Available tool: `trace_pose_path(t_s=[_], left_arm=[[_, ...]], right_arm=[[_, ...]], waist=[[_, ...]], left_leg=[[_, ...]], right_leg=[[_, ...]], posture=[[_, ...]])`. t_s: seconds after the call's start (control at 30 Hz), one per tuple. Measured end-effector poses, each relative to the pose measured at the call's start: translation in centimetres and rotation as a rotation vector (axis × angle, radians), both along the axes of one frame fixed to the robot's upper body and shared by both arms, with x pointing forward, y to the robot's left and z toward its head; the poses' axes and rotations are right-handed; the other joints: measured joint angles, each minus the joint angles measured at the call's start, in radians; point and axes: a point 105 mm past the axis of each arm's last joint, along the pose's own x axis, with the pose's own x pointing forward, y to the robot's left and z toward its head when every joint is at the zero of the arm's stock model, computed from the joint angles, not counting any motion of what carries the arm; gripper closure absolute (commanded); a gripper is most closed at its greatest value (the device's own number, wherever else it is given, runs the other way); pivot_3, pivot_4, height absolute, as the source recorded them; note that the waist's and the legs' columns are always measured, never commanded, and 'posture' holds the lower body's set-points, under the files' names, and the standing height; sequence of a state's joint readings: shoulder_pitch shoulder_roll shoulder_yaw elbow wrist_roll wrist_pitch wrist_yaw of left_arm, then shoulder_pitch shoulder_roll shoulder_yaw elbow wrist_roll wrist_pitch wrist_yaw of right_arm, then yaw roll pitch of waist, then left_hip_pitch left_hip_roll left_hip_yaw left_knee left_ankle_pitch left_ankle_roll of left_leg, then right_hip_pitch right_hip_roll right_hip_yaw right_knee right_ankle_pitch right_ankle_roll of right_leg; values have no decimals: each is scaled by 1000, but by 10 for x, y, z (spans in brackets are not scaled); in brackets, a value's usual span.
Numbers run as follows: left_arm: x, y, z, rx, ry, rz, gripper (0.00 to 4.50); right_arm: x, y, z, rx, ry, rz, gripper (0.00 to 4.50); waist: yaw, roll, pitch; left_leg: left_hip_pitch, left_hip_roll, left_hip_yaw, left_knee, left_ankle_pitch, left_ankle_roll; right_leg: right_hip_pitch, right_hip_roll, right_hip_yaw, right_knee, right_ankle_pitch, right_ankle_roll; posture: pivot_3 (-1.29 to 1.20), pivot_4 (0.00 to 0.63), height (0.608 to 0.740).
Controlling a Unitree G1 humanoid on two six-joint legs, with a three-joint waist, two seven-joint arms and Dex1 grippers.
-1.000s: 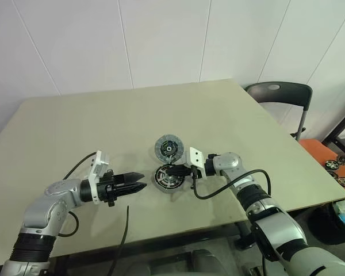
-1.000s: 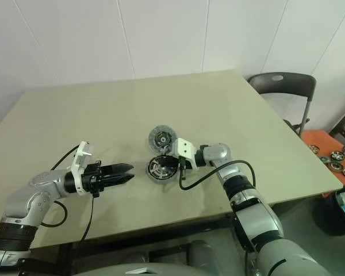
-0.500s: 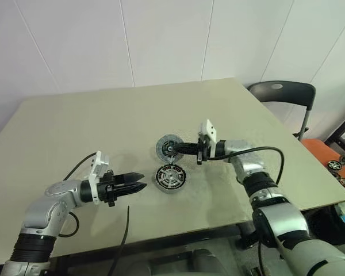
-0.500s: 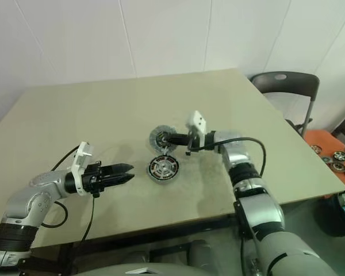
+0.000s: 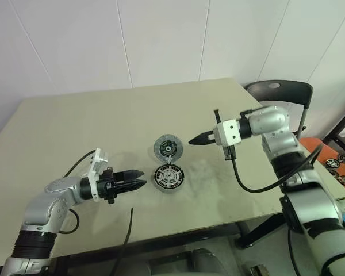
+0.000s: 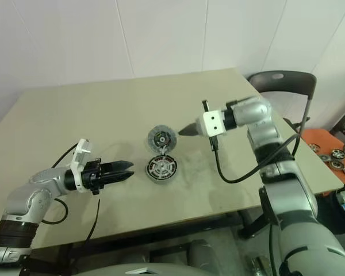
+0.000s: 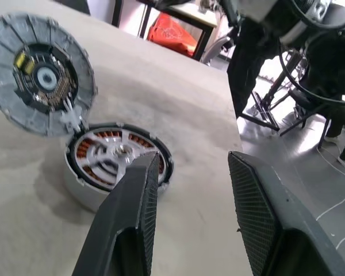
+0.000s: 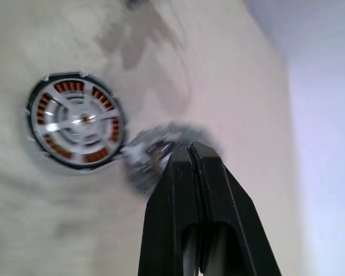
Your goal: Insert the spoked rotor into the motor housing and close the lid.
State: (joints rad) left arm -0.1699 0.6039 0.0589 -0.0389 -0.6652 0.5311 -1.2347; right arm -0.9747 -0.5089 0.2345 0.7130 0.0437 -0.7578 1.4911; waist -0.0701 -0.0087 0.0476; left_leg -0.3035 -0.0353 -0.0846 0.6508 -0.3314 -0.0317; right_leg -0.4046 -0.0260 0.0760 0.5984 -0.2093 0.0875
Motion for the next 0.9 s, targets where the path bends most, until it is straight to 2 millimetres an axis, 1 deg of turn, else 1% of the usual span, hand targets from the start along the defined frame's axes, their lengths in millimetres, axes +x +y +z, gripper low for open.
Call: trace_pose_path(t_s=[0.03,0.1,0.13,0.2,0.27,0.37,0.47,0.63,0.77,0.9], left_arm=[[0,0,0,-1,-2,-1,2438],[0,-2,0,-5,0,-4,2438],[0,-3,0,-7,2,-7,2438],[0,-3,-1,-6,3,-8,2438],[-1,-2,-1,-4,5,-6,2438],[-2,-2,-2,0,4,-2,2438],[-8,-3,-4,6,6,3,2438],[-9,-2,-3,15,-4,26,2438],[-11,-1,-6,19,7,45,2438],[-12,-1,-6,19,4,48,2438]], right_arm=[[-3,3,-3,-28,-17,40,4500],[-11,4,-19,-144,-15,117,4500],[-15,0,-31,-234,-1,157,4500],[-20,-6,-42,-326,14,193,4500],[-19,-10,-45,-399,9,216,4500],[-15,-10,-39,-479,-53,264,4500],[-12,-6,-37,-488,-102,303,4500],[-8,-4,-51,-523,-94,300,4500],[-10,2,-54,-482,-156,335,4500],[-11,1,-61,-487,-177,346,4500]], waist=[[1,0,0],[2,0,0],[3,0,0],[2,0,0],[0,1,1],[-2,2,1],[-1,2,1],[2,2,1],[1,2,1],[1,2,1]], left_leg=[[0,0,0,0,0,0],[-2,0,-2,0,0,0],[-2,0,-2,0,0,0],[-3,-1,-1,0,0,0],[-2,-1,-1,0,0,0],[-1,0,-1,-1,0,0],[0,0,-2,-1,0,0],[-1,0,-2,0,0,0],[-1,-1,-2,-1,0,0],[-1,-1,-2,-1,0,0]], right_leg=[[0,-1,0,0,0,0],[-1,-3,1,-1,0,0],[-1,-4,1,-2,0,0],[-2,-5,2,-2,0,0],[-2,-5,2,-2,0,0],[-3,-2,2,0,0,0],[-3,-1,1,1,-2,-3],[-3,-2,1,1,-2,-4],[-3,-3,2,1,-2,-3],[-3,-3,2,1,-2,-4]], posture=[[0,0,740],[0,0,740],[0,0,740],[0,0,740],[0,0,740],[0,0,740],[0,0,740],[0,0,740],[0,0,740],[0,0,740]])
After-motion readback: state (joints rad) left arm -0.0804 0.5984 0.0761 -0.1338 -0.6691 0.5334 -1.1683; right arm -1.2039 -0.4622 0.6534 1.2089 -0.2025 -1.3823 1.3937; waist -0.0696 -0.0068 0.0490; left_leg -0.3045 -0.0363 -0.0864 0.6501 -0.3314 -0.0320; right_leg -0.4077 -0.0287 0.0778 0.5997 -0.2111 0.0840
